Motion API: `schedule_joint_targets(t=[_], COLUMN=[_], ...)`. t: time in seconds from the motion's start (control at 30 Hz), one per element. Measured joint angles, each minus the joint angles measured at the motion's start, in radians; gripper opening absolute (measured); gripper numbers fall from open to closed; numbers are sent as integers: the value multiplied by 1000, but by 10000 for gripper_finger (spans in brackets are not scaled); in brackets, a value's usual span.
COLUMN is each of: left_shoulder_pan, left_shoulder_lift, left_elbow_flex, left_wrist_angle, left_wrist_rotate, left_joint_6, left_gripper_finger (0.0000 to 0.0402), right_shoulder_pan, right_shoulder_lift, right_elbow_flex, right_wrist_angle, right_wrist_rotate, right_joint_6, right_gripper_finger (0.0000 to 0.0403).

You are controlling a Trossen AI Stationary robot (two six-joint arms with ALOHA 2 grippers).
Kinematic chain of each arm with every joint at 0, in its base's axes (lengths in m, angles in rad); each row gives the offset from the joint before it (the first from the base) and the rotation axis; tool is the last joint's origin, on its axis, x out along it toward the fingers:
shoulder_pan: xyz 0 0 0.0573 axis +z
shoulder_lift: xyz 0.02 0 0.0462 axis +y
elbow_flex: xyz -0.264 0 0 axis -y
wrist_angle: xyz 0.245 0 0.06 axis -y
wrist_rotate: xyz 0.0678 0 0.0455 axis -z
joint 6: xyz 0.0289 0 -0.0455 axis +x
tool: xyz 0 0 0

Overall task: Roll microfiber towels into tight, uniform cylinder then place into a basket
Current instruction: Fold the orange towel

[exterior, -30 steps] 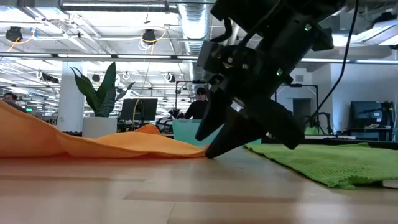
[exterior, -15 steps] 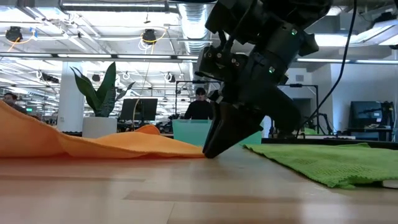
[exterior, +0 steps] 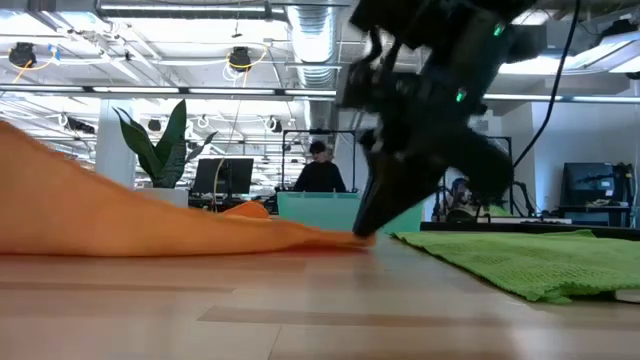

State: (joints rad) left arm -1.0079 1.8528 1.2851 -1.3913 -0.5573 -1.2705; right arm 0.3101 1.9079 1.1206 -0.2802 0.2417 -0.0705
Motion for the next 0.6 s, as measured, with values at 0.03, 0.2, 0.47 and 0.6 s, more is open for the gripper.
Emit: schedule_joint_targets(t=[0.03, 0.2, 0.47, 0.6], left_shoulder_pan=[0, 1, 16, 28], left_shoulder_lift=[-4, -43, -159, -203], left_elbow_flex=[0, 0, 0, 0], left_wrist_angle=[-3, -11, -85, -93], left_wrist_rotate=[-8, -69, -175, -178], left_joint_6=[5, 42, 58, 58], left_gripper_finger=[0, 0, 0, 0], right_shoulder_pan=[9, 55, 104, 120], right_shoulder_lift=[-15, -68, -185, -227], right_elbow_flex=[0, 0, 3, 4], right_wrist_angle=[-17, -49, -58, -64], right_wrist_rotate=[18, 101, 217, 233], right_joint_6=[11, 19, 71, 76], right_gripper_finger=[8, 4, 3, 2])
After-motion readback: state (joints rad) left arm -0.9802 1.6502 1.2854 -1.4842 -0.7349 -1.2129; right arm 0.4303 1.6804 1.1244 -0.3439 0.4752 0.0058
